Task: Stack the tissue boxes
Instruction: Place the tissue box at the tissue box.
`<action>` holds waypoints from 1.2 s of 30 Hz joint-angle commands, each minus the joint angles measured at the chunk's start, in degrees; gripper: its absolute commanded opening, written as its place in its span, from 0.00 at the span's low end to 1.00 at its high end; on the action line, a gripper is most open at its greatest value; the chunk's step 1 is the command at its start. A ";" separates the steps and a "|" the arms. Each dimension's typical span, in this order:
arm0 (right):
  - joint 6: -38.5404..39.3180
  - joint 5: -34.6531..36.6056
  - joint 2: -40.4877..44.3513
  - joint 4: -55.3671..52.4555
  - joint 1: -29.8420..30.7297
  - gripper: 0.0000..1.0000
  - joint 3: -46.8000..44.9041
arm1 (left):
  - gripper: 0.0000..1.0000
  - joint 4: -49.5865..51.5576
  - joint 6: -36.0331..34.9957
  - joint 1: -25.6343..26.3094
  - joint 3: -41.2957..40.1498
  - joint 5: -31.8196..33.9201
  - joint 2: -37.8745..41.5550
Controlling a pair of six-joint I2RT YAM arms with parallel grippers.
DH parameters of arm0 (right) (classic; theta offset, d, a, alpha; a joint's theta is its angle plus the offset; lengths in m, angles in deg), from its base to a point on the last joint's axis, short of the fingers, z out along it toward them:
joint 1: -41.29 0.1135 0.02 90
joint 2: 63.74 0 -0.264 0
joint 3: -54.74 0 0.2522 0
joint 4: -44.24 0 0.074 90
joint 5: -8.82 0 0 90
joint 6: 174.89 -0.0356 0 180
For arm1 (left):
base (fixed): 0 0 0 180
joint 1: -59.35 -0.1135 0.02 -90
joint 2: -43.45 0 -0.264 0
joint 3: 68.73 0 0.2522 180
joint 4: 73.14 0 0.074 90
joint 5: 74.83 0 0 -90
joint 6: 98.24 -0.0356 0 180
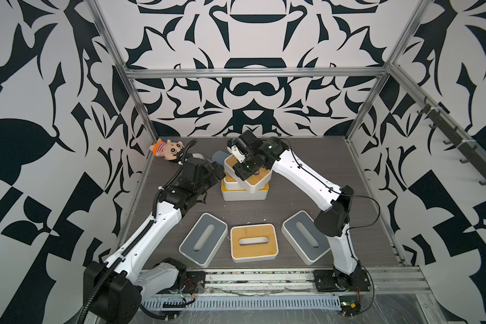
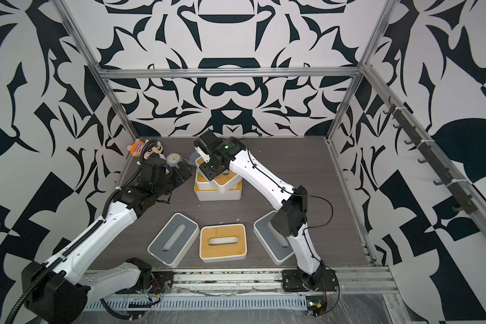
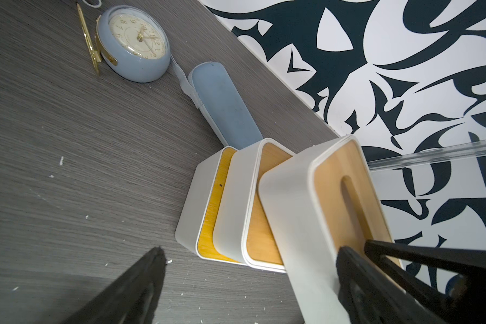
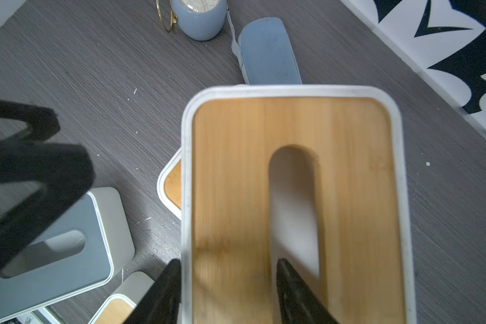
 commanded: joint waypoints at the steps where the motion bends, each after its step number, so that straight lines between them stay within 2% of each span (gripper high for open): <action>1: 0.96 1.30 4.98 2.05 0.36 0.59 0.01 | 0.99 -0.50 0.13 -0.45 0.39 0.36 0.77; 6: 0.79 -0.38 4.98 2.13 0.33 0.60 0.85 | 0.99 -0.37 -0.35 -0.63 1.54 0.01 0.40; 13: -3.53 -0.61 11.00 4.53 0.23 0.68 -3.62 | 0.99 2.23 -5.08 -2.18 6.99 -0.91 -1.38; 21: -14.62 -1.81 24.63 15.46 -2.61 0.77 -24.41 | 0.99 4.55 -11.12 -4.62 15.41 -6.19 -6.48; 29: -29.19 -14.30 38.92 32.30 -11.92 0.78 -50.14 | 0.99 6.90 -14.72 -5.46 23.63 -13.55 -14.73; 36: -36.11 -19.53 42.57 42.18 -12.32 0.79 -61.22 | 0.99 7.67 -17.00 -6.08 29.83 -20.13 -21.83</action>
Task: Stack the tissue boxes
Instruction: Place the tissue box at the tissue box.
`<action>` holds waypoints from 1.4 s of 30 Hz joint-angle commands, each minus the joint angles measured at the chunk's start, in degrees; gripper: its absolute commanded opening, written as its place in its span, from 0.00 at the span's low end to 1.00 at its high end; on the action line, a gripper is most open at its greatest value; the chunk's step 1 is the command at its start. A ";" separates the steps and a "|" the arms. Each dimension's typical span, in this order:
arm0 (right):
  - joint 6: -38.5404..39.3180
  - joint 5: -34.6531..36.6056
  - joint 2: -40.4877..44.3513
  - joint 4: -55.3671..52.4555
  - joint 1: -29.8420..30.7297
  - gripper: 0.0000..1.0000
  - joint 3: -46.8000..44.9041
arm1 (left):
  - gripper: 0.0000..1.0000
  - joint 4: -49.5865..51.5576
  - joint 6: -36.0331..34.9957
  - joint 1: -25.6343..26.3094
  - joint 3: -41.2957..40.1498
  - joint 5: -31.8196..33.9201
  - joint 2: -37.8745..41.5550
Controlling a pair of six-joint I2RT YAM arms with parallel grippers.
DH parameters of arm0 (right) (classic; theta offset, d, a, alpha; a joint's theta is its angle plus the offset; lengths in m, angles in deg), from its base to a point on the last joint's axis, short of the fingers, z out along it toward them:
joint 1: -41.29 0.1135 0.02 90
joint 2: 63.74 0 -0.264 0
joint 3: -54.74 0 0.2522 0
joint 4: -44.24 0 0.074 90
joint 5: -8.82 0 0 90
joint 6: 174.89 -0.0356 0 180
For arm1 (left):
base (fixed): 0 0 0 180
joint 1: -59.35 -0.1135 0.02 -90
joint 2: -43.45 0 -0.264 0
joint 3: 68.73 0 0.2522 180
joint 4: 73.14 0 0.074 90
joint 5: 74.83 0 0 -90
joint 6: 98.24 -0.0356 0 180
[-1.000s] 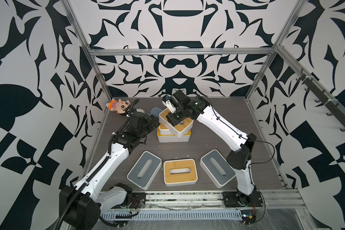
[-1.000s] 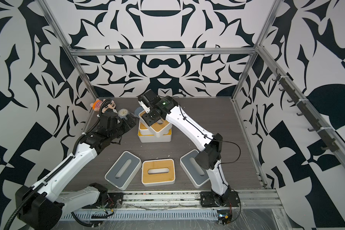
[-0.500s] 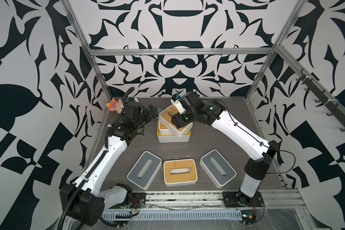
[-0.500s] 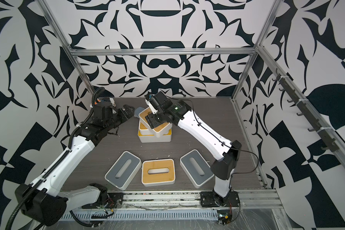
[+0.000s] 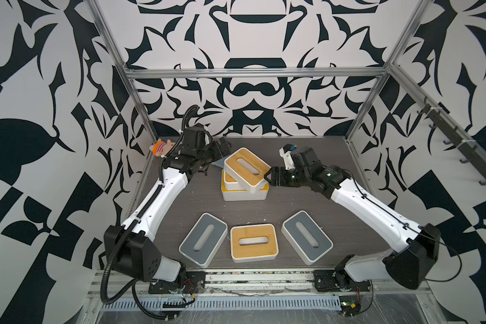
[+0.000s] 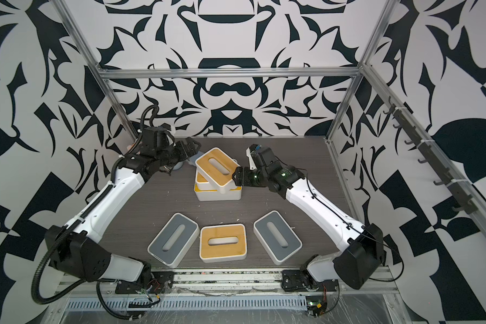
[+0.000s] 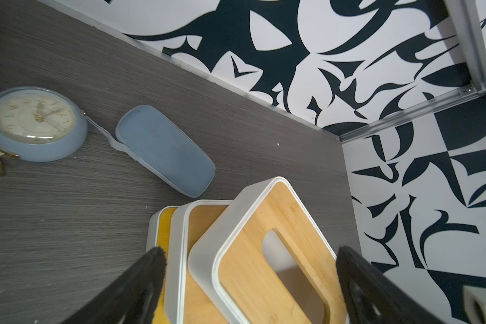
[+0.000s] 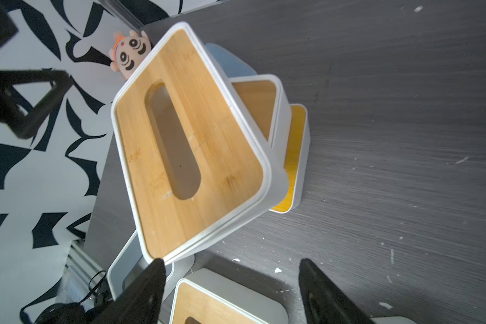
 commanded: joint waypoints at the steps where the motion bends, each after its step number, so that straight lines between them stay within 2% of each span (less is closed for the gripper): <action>1: -5.98 -5.28 1.33 9.30 0.37 0.79 -2.14 | 0.99 1.83 -2.24 -0.50 3.88 -5.29 -3.05; 5: -9.38 -7.87 0.59 13.61 0.37 0.79 -3.44 | 0.99 0.07 -2.76 -0.58 5.37 -8.96 -6.21; 9: -11.71 -8.60 -0.07 15.60 0.46 0.80 -3.84 | 0.99 1.46 -3.20 -0.68 7.66 -9.87 -9.70; 17: -12.88 -8.88 -2.50 17.12 0.37 0.80 -2.95 | 0.99 2.14 -3.27 -0.74 9.09 -15.65 -13.60; 27: -12.88 -8.26 -5.63 17.97 -1.02 0.80 0.50 | 0.99 0.56 -2.46 -0.71 3.91 -17.07 -10.13; 42: -12.75 -8.68 -10.44 17.71 -3.98 0.79 5.87 | 0.99 -4.63 2.63 -0.68 -4.79 -14.98 -3.80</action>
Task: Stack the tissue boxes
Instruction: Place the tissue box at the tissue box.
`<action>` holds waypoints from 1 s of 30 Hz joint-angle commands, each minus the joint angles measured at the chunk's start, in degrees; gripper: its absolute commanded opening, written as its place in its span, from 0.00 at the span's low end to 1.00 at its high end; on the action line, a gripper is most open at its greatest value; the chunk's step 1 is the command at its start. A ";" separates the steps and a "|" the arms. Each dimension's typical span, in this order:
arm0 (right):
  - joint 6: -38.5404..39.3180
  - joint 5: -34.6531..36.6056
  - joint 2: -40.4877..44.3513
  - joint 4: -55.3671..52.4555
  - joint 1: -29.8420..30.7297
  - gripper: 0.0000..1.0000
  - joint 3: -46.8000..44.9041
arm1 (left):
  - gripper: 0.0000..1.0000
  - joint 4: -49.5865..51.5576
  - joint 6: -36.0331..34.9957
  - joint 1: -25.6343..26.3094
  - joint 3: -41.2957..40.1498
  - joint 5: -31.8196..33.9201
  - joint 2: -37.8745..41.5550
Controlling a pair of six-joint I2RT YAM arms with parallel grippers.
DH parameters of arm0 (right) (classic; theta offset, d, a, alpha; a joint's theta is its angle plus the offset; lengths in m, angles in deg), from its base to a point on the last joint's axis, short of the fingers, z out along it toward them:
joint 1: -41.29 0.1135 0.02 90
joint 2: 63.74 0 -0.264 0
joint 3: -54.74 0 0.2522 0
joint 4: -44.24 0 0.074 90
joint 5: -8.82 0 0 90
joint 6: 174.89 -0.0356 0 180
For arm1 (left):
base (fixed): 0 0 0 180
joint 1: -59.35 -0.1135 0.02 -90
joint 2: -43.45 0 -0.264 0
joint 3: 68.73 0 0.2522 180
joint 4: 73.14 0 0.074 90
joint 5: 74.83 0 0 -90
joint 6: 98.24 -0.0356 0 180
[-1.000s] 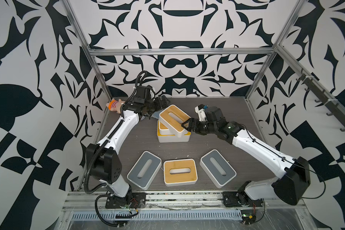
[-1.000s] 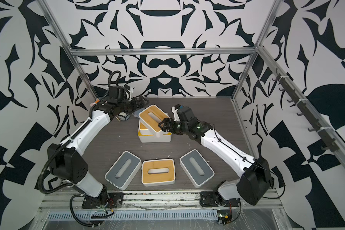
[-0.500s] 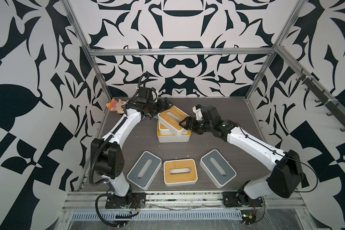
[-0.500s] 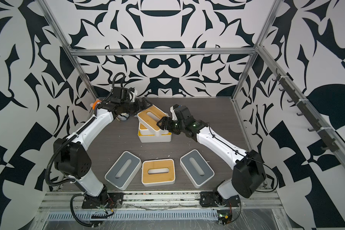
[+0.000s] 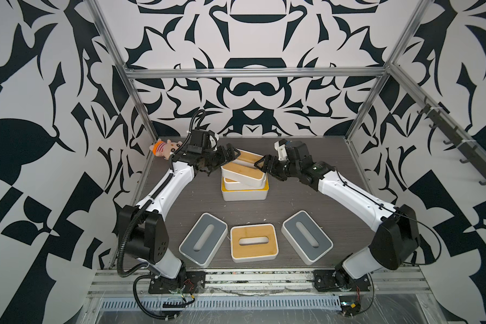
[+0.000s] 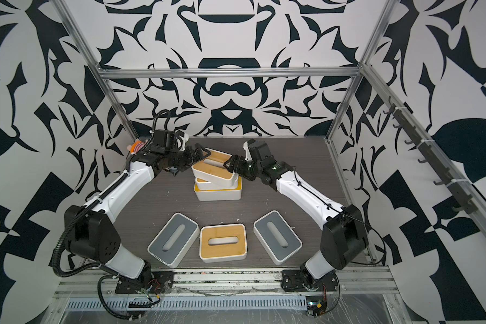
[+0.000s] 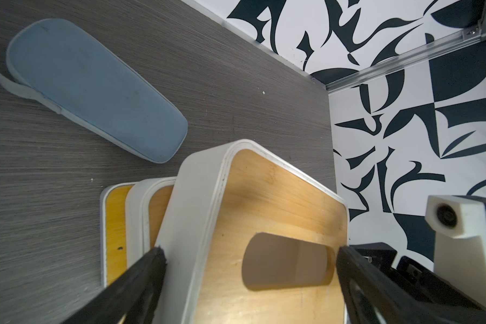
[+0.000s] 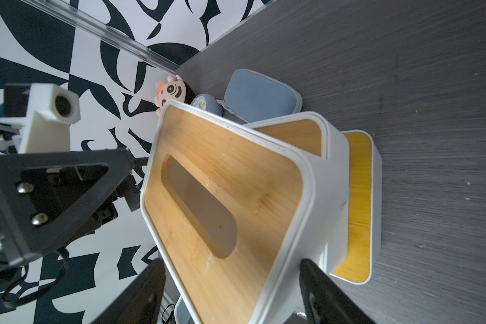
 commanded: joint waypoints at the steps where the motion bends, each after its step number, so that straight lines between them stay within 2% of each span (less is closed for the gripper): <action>1: 0.29 -0.68 -0.64 2.02 -0.46 0.79 4.01 | 0.99 -2.73 2.26 0.15 -1.95 -0.83 2.16; 19: 3.38 -3.33 -7.56 -4.77 -2.03 0.80 13.12 | 0.99 -1.78 3.70 0.74 -4.55 2.38 5.86; 30: 3.93 -4.50 -8.37 -6.28 -2.13 0.80 13.65 | 0.99 -0.99 4.12 1.97 -5.96 2.60 7.33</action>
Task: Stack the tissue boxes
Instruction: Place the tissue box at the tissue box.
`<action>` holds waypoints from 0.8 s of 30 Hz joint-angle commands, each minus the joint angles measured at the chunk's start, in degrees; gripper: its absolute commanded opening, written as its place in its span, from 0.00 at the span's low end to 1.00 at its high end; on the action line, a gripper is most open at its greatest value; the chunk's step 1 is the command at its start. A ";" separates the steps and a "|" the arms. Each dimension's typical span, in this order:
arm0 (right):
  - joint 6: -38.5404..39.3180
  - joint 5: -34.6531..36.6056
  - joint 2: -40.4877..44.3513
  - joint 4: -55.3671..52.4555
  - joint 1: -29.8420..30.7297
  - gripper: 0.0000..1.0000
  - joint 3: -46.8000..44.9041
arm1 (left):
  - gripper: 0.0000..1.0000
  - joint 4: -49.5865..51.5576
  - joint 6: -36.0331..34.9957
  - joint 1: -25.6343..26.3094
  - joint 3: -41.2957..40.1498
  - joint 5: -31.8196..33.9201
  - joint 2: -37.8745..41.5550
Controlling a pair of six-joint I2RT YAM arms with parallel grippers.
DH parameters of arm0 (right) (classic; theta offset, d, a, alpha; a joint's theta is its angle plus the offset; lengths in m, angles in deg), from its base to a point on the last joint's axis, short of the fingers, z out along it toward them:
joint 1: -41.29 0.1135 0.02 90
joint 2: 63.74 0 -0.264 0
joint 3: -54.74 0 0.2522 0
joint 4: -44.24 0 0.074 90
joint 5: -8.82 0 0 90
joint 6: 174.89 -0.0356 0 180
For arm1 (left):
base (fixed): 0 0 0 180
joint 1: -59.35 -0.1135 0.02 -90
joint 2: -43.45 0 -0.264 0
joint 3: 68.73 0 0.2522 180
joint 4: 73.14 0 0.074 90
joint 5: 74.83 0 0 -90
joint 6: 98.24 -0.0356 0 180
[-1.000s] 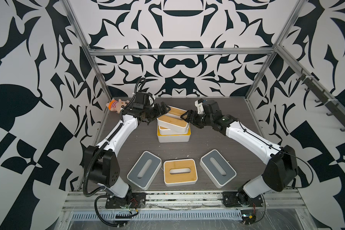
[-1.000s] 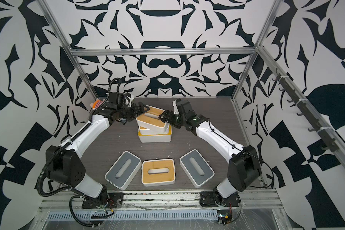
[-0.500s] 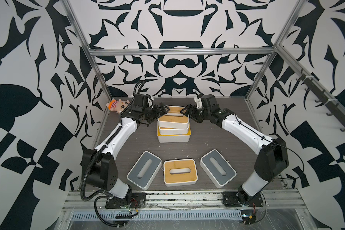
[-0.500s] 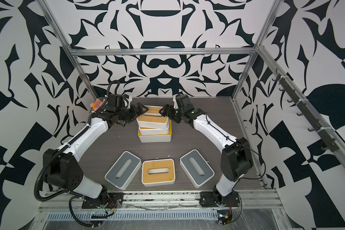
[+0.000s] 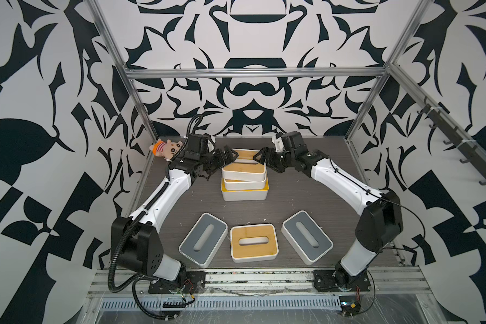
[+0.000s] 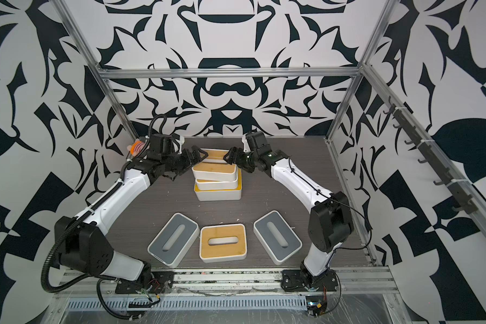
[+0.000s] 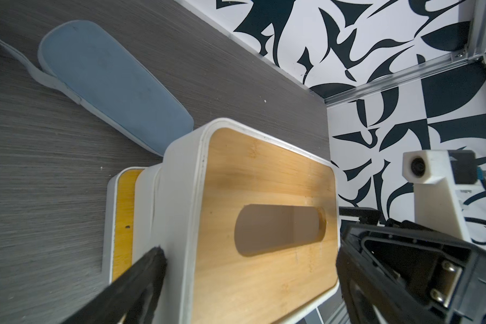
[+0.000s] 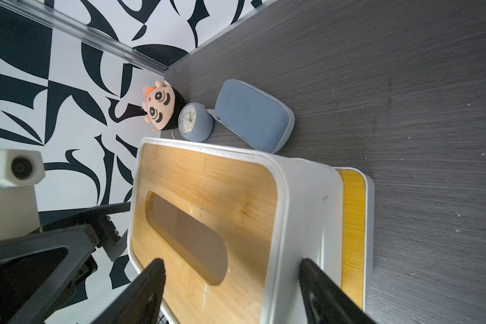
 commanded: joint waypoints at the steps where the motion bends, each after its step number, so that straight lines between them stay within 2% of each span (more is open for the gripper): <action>1: 1.11 -2.58 0.19 0.21 0.28 0.80 2.53 | 0.99 0.74 0.64 1.10 -1.43 -0.98 2.17; 13: 2.45 -3.83 -0.66 -1.99 0.32 0.80 4.03 | 0.99 0.91 1.54 2.55 -3.63 1.73 5.06; 24: 2.63 -4.00 -0.59 -2.84 0.67 0.79 4.36 | 0.99 0.74 2.16 3.67 -4.04 1.67 5.67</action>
